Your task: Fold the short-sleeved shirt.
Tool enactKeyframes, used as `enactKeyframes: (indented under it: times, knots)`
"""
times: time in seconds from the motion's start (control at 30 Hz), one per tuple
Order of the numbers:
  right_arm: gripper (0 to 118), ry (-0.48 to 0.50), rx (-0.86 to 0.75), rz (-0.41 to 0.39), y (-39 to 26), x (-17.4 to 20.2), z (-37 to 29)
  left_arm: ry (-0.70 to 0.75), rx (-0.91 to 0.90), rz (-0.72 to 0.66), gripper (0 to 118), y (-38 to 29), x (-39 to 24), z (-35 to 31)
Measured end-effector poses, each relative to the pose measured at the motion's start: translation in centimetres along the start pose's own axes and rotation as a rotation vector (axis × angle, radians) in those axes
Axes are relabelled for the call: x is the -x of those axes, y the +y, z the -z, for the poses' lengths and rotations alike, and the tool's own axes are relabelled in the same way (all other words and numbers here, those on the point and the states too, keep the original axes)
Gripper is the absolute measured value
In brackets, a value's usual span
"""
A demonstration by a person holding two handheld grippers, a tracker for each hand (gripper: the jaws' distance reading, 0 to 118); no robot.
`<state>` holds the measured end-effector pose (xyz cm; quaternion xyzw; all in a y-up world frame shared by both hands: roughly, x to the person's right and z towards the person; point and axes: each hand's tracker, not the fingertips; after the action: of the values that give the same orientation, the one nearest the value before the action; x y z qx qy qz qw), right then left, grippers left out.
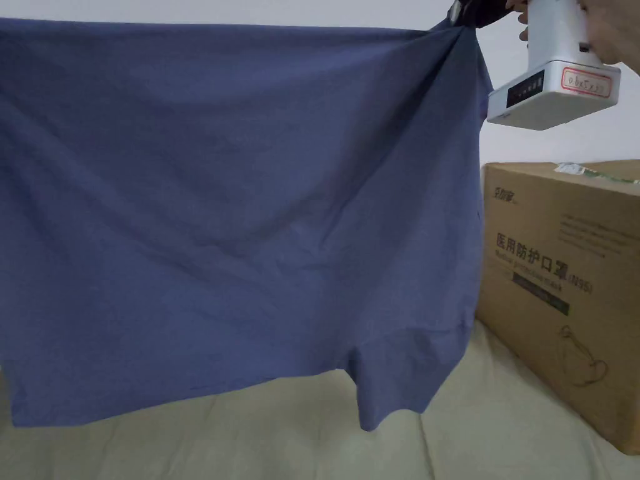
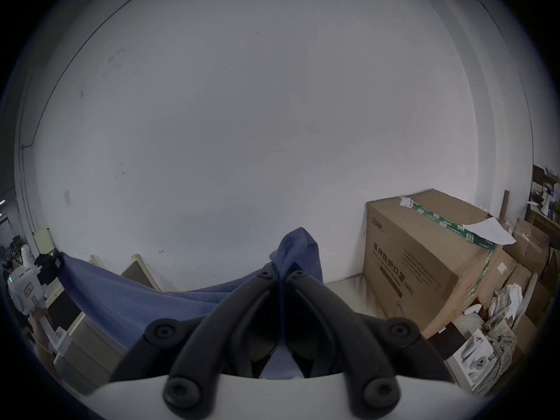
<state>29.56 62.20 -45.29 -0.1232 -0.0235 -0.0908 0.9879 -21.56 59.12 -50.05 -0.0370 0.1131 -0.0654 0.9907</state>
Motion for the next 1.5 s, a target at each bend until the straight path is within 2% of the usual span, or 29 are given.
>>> enactKeyframes:
  times: [0.23, 0.4, 0.6, 0.7, 0.8, 0.9, 0.97, 1.1, 1.23, 1.4, 1.5]
  knots:
    - [2, -0.013, 0.196, 0.016, -8.0, -2.0, 6.6, -0.063, 0.171, 0.051, 3, -11.2, -1.7, 4.0]
    - [2, -0.068, 0.423, -0.031, -19.9, -3.8, 13.9, -0.107, 0.407, 0.043, 3, -25.1, -5.3, 7.9]
    - [2, -0.130, 0.741, 0.091, -39.2, -8.5, 20.9, -0.144, 0.701, 0.005, 3, -43.4, -9.3, 8.8]
    - [2, -0.164, 0.885, 0.119, -48.4, -10.2, 21.0, -0.157, 0.824, -0.012, 3, -50.3, -9.4, 7.2]
    - [2, -0.177, 0.988, 0.170, -54.3, -12.2, 20.6, -0.153, 0.878, -0.009, 3, -54.7, -8.0, 6.1]
    - [2, -0.134, 0.945, 0.243, -55.6, -13.8, 17.5, -0.184, 0.871, -0.046, 3, -55.2, -5.6, 3.2]
    - [2, -0.123, 0.846, 0.277, -55.0, -14.1, 13.9, -0.206, 0.829, -0.078, 3, -54.6, -4.1, 0.7]
    - [2, -0.075, 0.776, 0.119, -53.8, -12.6, 4.8, -0.255, 0.750, -0.003, 3, -52.1, -1.4, -7.1]
    - [2, -0.050, 0.758, 0.194, -54.8, -12.0, -4.4, -0.278, 0.728, -0.032, 3, -50.9, 1.8, -15.9]
    - [2, -0.073, 0.765, 0.171, -58.3, -11.1, -14.7, -0.265, 0.728, 0.061, 3, -52.4, 5.7, -25.6]
    - [2, -0.074, 0.801, 0.212, -60.9, -10.7, -19.7, -0.279, 0.807, 0.066, 3, -54.9, 7.3, -29.3]
